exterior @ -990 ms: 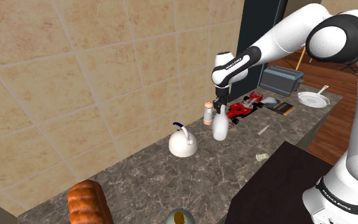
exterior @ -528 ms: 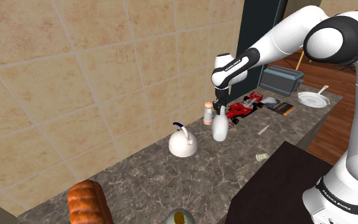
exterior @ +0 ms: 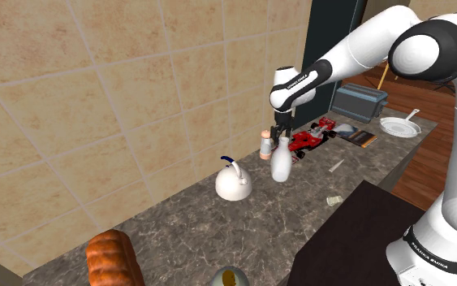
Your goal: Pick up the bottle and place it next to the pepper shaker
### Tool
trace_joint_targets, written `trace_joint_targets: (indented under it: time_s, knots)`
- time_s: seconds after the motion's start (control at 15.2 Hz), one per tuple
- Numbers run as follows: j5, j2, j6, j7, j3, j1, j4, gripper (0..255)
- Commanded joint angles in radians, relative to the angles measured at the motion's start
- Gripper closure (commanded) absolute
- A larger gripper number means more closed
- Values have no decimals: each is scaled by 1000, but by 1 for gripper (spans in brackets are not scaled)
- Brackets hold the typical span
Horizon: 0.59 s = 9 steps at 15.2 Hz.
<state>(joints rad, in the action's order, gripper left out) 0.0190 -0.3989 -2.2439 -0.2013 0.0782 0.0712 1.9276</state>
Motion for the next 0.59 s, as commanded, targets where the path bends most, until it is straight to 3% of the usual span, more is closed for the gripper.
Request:
trace_joint_targets:
  time_s: [0.0,0.13,0.53]
  knots:
    - [-3,30,41,1,1,-1,-11,0]
    - [-5,58,93,3,2,-2,-35,0]
    - [-5,58,93,3,2,-2,-35,0]
